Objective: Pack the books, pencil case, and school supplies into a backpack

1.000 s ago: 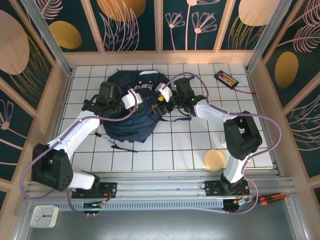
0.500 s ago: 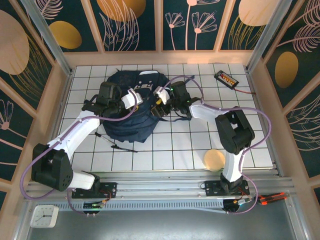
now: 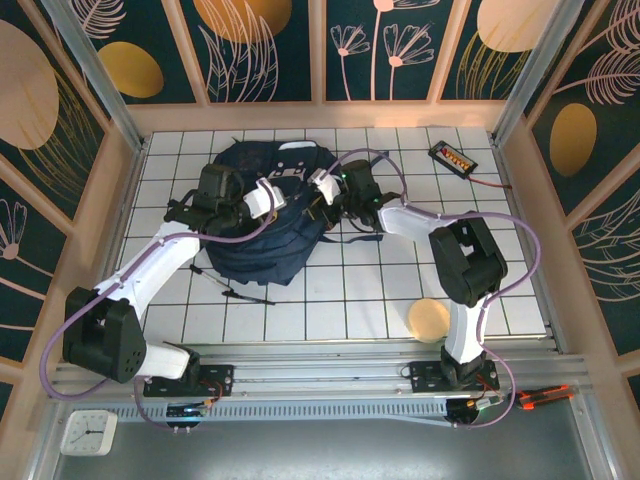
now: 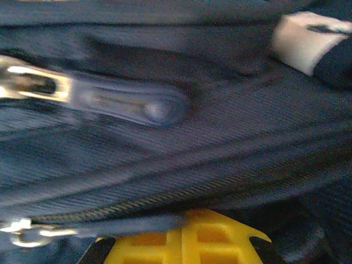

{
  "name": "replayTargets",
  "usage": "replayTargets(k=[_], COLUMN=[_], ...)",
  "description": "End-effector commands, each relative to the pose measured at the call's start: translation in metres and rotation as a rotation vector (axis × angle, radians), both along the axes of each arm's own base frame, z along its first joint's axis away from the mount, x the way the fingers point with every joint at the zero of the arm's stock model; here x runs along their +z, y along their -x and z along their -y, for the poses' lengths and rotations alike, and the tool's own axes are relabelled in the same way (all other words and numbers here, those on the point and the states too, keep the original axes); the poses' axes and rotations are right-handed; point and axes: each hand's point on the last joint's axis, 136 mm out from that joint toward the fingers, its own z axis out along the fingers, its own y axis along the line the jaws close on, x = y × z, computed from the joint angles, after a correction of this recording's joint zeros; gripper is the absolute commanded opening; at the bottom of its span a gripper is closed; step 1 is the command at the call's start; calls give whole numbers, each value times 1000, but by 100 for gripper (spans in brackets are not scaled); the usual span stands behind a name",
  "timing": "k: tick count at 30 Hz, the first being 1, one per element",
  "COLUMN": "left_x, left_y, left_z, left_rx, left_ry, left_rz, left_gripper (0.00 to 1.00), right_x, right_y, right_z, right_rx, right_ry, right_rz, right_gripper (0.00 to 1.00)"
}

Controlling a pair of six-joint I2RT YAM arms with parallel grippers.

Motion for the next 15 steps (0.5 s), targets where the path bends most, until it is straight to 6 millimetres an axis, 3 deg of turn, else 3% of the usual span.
replayTargets(k=[1, 5, 8, 9, 11, 12, 15], left_x=[16, 10, 15, 19, 25, 27, 29], left_y=[14, 18, 15, 13, 10, 9, 9], left_z=[12, 9, 11, 11, 13, 13, 14], left_rx=[-81, -77, -65, -60, -55, -52, -55], left_ry=[26, 8, 24, 32, 42, 48, 53], left_rz=[62, 68, 76, 79, 87, 87, 85], left_gripper=[0, 0, 0, 0, 0, 0, 0], right_x=[4, 8, 22, 27, 31, 30, 26], right_y=[-39, -68, -55, -44, -20, -12, 9], right_z=[34, 44, 28, 21, 14, 13, 7], right_rx=[-121, -160, -52, 0, 57, 66, 118], right_ry=[51, 81, 2, -27, -33, -33, -80], right_rz=[13, 28, 30, 43, 111, 127, 52], right_gripper=[0, 0, 0, 6, 47, 56, 59])
